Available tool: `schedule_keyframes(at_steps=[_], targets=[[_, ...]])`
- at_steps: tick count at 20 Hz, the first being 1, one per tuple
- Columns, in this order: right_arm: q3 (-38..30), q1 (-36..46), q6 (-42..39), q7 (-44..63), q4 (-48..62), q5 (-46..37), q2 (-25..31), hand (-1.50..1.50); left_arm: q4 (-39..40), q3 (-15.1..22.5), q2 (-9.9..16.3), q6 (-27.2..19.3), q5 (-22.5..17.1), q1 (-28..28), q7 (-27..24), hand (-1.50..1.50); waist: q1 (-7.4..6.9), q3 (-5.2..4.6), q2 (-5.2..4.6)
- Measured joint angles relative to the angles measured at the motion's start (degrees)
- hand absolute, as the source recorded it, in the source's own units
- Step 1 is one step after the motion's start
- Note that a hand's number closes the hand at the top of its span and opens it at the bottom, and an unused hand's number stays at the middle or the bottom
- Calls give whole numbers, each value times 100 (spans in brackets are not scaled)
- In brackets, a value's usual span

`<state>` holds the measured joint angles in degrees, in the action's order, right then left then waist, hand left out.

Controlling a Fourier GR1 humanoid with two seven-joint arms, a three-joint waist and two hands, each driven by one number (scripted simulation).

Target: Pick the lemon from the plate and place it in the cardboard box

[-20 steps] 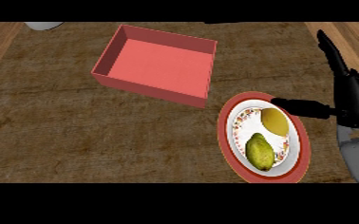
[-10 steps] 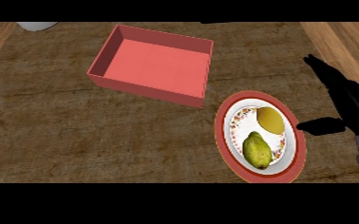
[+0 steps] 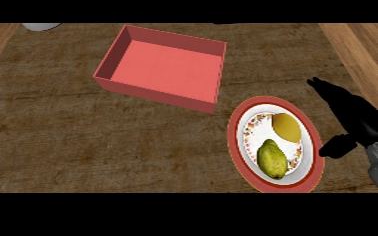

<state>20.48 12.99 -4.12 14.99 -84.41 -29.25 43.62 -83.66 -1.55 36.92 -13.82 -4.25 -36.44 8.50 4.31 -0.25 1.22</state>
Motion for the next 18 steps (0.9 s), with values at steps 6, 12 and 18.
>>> schedule_keyframes(at_steps=[6,12,18], targets=[[195,226,-285,694,-32,-199,-134,-150,-61,-29,-99,12,31,-18,-13,0,-16,15,-9],[377,365,-497,1269,-36,-380,-294,-150,-117,-57,-197,9,83,-59,-20,0,-2,32,-16],[499,479,-619,1657,-36,-489,-479,-150,-159,-90,-287,11,132,-90,10,0,22,45,-22]])
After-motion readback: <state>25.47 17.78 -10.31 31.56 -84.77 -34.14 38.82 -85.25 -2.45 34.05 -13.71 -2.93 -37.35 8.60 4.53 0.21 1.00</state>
